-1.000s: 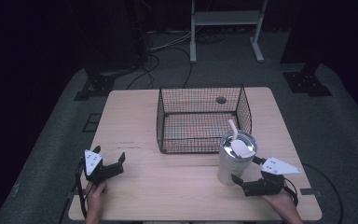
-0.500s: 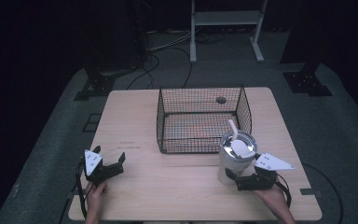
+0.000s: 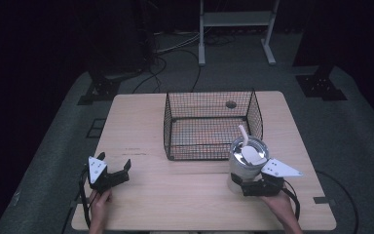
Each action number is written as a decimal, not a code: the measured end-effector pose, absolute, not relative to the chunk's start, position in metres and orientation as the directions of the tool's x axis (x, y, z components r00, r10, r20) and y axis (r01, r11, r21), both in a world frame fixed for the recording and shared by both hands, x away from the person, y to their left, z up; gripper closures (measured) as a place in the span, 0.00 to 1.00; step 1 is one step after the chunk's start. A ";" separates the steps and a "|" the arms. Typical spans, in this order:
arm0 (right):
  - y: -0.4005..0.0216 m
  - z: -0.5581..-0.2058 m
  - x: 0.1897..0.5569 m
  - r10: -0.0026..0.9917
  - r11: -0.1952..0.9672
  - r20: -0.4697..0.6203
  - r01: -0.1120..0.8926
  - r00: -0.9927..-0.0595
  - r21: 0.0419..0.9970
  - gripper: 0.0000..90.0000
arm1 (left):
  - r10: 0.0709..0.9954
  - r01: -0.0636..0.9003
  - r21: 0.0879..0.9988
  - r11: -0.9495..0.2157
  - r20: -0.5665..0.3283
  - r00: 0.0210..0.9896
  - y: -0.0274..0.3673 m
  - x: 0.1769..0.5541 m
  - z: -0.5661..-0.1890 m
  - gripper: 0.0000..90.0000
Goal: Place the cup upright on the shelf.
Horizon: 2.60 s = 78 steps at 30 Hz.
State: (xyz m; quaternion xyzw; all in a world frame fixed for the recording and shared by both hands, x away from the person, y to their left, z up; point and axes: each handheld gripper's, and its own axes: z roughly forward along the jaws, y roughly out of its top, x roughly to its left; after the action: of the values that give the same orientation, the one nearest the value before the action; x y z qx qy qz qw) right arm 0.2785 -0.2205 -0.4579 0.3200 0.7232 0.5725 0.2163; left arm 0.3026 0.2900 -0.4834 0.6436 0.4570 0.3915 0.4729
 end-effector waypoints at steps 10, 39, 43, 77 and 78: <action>-0.221 -0.460 0.278 0.715 0.135 0.034 0.187 -0.698 0.973 0.09 | 0.958 0.217 0.967 -0.136 0.073 0.277 0.290 0.302 -0.483 0.00; -0.200 -0.440 0.263 0.563 0.230 -0.084 0.058 -0.822 0.971 0.10 | 0.958 0.217 0.967 -0.135 0.072 0.278 0.290 0.302 -0.483 0.00; -0.193 -0.430 0.262 0.536 0.259 -0.120 0.028 -0.836 0.966 0.10 | 0.958 0.215 0.967 -0.136 0.073 0.277 0.290 0.302 -0.483 0.00; -0.175 -0.358 0.301 0.443 0.236 -0.131 -0.025 -0.887 0.971 0.09 | 0.958 0.212 0.968 -0.133 0.071 0.279 0.290 0.301 -0.483 0.00; -0.175 -0.356 0.303 0.441 0.239 -0.132 -0.026 -0.888 0.971 0.09 | 0.958 0.212 0.968 -0.133 0.071 0.279 0.290 0.301 -0.483 0.00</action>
State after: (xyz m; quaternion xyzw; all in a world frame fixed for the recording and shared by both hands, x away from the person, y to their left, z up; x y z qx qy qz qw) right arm 0.3030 -0.1745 -0.3560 0.1359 0.7628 0.6017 0.1940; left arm 0.3013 0.2899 -0.4833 0.6427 0.4549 0.3920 0.4758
